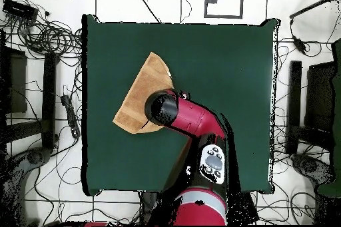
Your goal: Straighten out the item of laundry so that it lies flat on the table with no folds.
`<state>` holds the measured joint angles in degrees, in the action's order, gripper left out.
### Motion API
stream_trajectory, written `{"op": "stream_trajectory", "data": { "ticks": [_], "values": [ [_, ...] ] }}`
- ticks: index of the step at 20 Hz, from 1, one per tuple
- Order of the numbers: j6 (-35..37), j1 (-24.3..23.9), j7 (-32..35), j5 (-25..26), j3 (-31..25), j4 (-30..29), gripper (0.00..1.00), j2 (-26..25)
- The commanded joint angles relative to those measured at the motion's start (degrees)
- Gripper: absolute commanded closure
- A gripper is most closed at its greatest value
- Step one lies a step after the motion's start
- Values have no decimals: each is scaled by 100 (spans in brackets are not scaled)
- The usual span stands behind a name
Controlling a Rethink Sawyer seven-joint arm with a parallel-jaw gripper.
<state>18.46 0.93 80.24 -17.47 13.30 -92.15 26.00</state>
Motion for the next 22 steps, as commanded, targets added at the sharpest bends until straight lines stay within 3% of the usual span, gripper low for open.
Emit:
{"op": "stream_trajectory", "data": {
  "ticks": [1, 10, 22],
  "values": [
    [-122, 112, 905, 339, -578, -645, 0, -89],
    [-146, 254, 1182, 385, -446, -720, 0, -64],
    [188, 643, 1663, 21, -115, -560, 0, -77]
  ]
}}
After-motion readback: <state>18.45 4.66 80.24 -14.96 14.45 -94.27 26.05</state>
